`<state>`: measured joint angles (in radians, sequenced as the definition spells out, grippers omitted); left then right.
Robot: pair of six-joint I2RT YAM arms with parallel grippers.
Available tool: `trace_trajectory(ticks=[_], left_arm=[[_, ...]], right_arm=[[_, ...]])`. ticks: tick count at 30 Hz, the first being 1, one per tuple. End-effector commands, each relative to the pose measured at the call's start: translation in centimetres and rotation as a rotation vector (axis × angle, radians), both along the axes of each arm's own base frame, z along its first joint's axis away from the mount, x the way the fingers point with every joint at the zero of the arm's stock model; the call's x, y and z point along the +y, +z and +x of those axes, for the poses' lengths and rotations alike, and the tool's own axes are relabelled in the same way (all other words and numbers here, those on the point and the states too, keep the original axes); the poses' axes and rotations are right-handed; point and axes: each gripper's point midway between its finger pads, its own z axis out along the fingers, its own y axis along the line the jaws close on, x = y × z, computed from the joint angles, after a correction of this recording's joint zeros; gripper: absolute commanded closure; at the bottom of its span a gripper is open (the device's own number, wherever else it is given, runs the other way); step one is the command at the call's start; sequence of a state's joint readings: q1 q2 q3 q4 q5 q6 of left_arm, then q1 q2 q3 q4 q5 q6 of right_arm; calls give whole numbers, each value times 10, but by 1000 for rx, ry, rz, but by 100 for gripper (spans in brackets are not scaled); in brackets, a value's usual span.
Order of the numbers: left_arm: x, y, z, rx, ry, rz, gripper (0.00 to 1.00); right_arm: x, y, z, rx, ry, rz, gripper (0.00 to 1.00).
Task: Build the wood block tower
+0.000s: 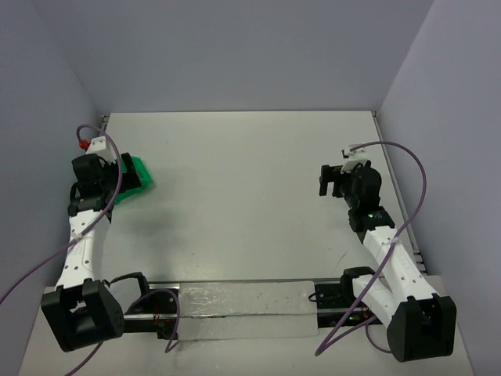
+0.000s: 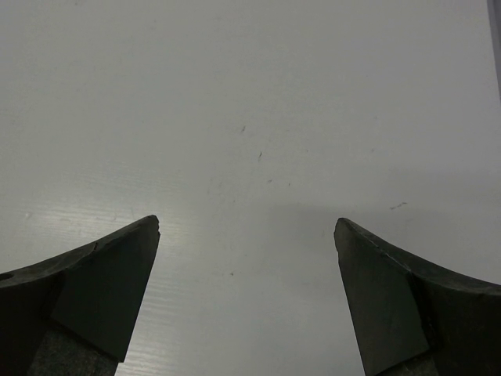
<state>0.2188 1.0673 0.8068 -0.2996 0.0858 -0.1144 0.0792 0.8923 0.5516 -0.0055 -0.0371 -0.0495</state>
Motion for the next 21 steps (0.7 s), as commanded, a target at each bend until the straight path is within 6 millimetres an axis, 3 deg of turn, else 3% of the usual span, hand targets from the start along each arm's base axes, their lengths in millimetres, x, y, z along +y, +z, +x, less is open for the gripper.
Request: trace_trajectory(ticks=[1,9,14,21], left_arm=[[20,10,3,40,51,3,1],[75,-10,2,168,179,-79,13],[93,-9,12,208,201,-41,13],[117,-40,21,299,247,-18,15]], right_arm=[[-4,22,12,-47,-25,-16,0],[-9,12,15,7,-56,-29,0],[-10,11,16,22,-64,-33,0],[-11,12,16,39,-75,-26,0]])
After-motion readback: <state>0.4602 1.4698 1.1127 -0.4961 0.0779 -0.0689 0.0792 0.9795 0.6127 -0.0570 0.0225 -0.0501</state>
